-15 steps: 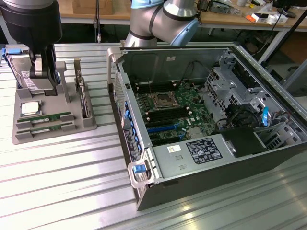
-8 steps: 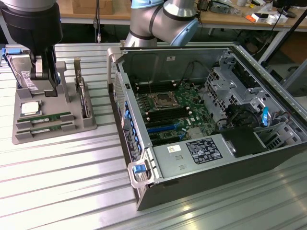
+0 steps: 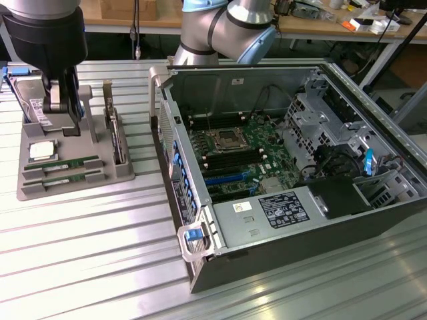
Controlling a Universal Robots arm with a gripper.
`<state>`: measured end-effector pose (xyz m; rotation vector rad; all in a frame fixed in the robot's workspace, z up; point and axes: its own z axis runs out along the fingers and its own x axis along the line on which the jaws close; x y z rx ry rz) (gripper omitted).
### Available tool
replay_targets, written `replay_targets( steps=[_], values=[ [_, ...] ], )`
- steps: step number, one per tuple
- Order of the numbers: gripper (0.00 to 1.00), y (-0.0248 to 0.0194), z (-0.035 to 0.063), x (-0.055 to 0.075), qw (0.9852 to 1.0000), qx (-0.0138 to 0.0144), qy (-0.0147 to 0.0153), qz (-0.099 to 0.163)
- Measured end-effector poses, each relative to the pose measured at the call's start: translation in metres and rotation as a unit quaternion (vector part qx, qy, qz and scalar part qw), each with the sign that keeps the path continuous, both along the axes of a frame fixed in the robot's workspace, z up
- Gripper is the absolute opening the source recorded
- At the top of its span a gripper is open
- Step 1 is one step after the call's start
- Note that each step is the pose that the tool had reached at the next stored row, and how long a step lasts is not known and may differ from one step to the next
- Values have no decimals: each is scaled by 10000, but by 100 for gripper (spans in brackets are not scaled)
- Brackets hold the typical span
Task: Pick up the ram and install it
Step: 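Pick up the ram and move it above insertion slot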
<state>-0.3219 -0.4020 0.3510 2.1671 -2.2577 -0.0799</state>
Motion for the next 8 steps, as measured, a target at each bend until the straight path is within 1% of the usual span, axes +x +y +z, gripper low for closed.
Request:
replay_targets(
  steps=[8],
  values=[
    [36, -2, -25, 0, 10000, 0, 0, 0]
  ],
)
